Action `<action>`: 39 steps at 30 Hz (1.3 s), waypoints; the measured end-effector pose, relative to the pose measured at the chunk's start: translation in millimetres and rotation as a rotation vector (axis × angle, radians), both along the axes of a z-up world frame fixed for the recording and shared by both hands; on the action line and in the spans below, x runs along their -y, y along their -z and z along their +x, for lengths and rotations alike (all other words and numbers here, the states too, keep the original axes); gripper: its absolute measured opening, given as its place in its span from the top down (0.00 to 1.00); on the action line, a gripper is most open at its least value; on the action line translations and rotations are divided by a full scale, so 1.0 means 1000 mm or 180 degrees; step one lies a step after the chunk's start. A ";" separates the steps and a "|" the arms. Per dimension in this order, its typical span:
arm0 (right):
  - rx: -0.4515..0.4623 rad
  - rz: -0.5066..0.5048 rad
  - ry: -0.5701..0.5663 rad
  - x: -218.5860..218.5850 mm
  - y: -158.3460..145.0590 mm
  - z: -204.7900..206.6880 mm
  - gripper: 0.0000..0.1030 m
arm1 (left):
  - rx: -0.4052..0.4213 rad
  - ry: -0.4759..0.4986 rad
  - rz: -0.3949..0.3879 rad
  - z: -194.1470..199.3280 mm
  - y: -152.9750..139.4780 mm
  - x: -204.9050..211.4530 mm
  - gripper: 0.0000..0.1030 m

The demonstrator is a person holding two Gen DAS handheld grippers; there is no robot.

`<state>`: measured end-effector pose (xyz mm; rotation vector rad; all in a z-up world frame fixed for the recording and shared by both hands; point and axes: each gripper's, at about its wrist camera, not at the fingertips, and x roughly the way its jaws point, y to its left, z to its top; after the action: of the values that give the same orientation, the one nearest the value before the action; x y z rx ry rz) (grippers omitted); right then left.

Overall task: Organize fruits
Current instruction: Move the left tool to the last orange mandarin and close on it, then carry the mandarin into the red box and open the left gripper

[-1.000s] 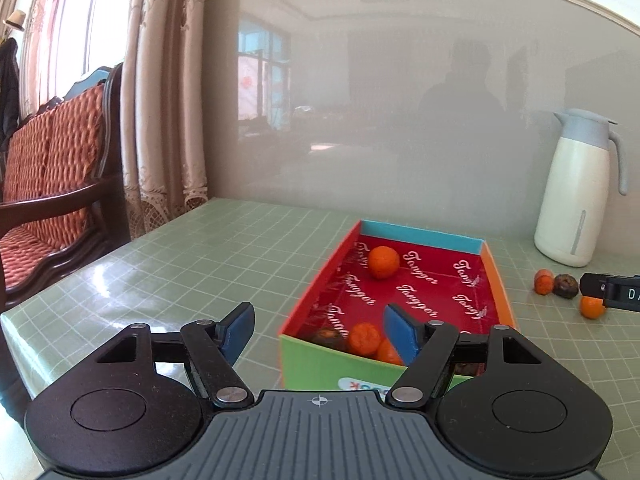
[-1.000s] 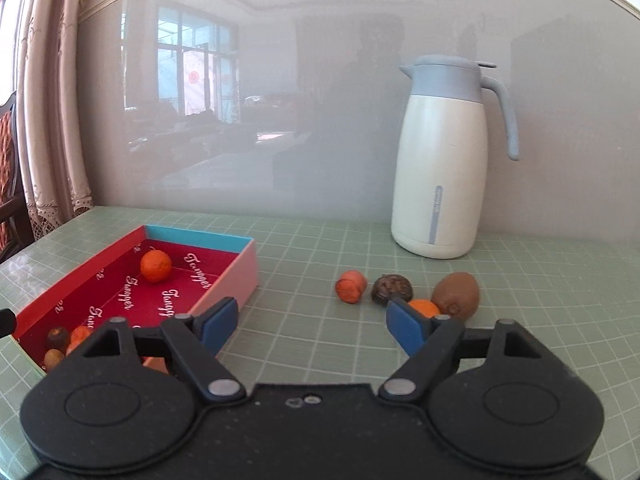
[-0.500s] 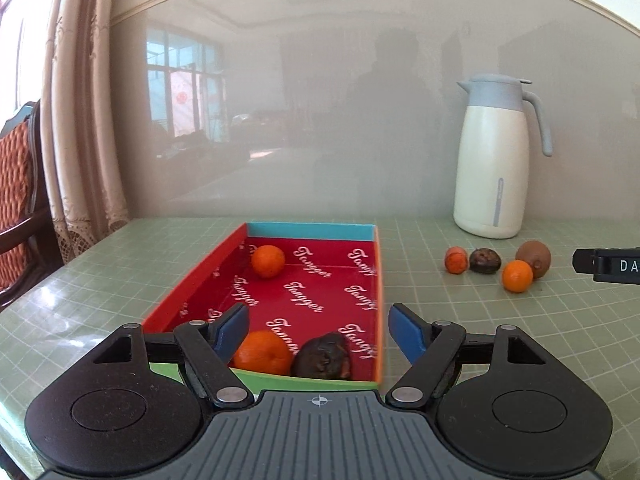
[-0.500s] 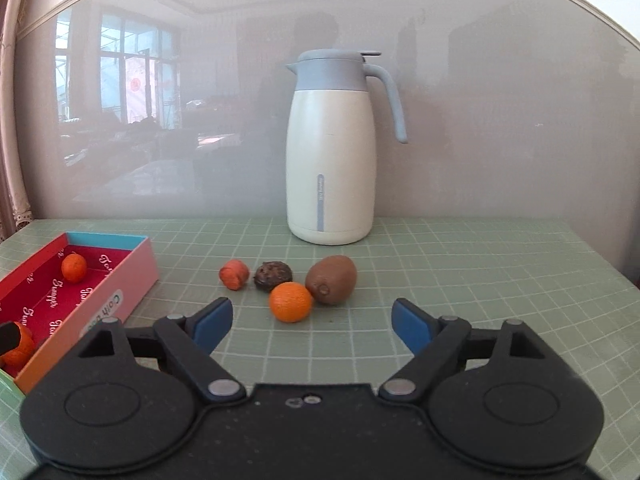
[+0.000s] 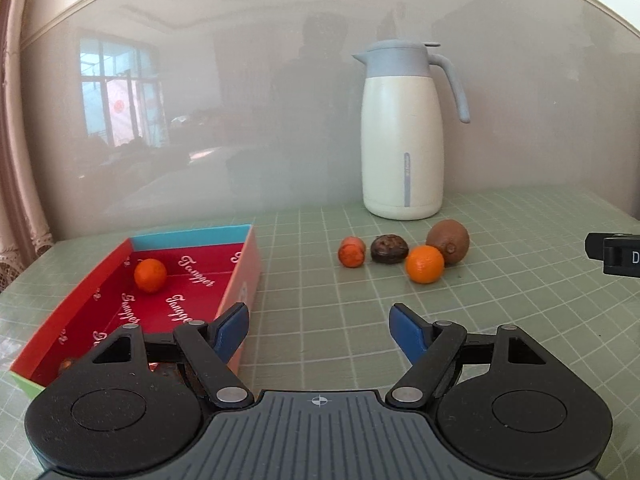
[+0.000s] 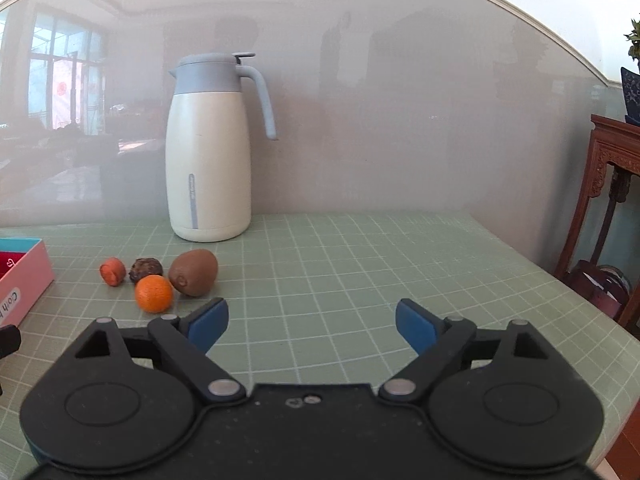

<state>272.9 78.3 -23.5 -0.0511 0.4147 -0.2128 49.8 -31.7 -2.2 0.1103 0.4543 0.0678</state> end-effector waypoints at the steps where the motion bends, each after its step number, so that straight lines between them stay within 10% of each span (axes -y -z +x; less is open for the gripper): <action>1: 0.0000 0.0009 0.0026 0.004 0.000 -0.002 0.12 | -0.0009 0.0031 0.0009 0.005 0.001 0.006 0.25; 28: 0.0031 0.0131 0.0421 0.042 0.002 -0.010 0.12 | -0.0225 0.0660 0.0069 0.110 0.023 0.077 0.26; 32: 0.0040 0.0146 0.0382 0.039 0.001 -0.009 0.12 | -0.0346 0.0705 0.0007 0.125 0.029 0.079 0.49; 39: 0.0035 0.0167 0.0337 0.036 0.000 -0.007 0.11 | -0.0406 0.0630 -0.0173 0.133 0.035 0.068 0.61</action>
<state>266.0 42.6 -23.5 0.0236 0.4121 -0.3061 182.6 -100.0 -36.7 0.1059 0.5699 -0.1466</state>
